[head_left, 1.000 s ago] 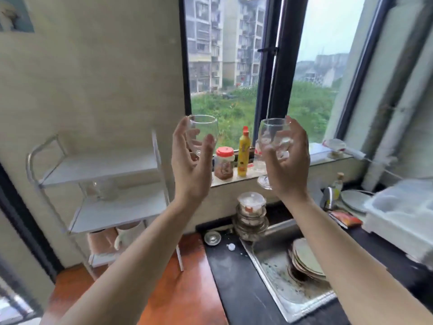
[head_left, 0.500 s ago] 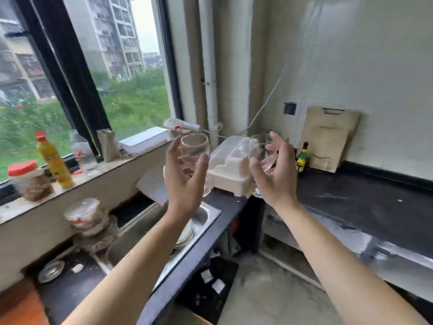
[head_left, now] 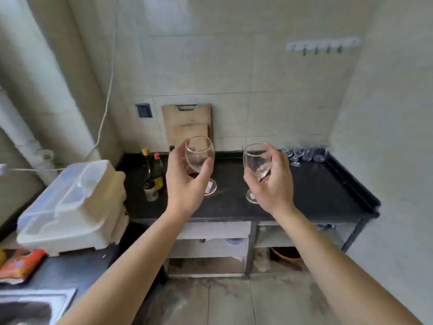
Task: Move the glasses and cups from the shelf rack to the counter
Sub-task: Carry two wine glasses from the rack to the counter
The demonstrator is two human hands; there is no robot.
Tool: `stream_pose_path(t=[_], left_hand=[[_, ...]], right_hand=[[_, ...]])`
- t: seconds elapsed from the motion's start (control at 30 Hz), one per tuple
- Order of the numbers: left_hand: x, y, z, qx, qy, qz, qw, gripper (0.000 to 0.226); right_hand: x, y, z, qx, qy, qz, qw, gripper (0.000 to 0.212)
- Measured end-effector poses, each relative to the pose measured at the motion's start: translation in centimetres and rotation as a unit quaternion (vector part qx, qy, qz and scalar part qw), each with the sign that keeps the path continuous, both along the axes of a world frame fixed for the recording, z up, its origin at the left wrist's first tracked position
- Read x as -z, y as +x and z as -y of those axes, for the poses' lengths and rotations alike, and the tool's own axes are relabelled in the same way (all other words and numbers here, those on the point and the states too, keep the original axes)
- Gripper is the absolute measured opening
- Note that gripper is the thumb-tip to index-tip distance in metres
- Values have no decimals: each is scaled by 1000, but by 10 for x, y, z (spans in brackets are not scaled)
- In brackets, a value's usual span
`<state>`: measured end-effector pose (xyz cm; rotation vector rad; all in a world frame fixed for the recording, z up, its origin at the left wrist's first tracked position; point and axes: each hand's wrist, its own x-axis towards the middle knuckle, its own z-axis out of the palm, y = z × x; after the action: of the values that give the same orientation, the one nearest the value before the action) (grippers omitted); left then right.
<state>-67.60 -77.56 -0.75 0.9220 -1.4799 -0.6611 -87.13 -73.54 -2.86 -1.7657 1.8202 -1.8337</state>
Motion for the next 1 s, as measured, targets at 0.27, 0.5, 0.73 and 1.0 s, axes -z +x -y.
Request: stream_pose_path(t=[0.27,0.5,0.73,1.0], left_hand=[[5,-174,116,157,30,20,987,72],[45,-326,169,249,78,82,962,70],[96,-445,230,202,129,131,962,70],[127,-532,293,146,184,184,954,47]], right_hand=[[8,-157,59,156,28,20,987,69],[49,-297,71,264,60,71,960,70],[99,-436,141,242,120,105,957,66],[131,-548,234,173,200,116,958,63]])
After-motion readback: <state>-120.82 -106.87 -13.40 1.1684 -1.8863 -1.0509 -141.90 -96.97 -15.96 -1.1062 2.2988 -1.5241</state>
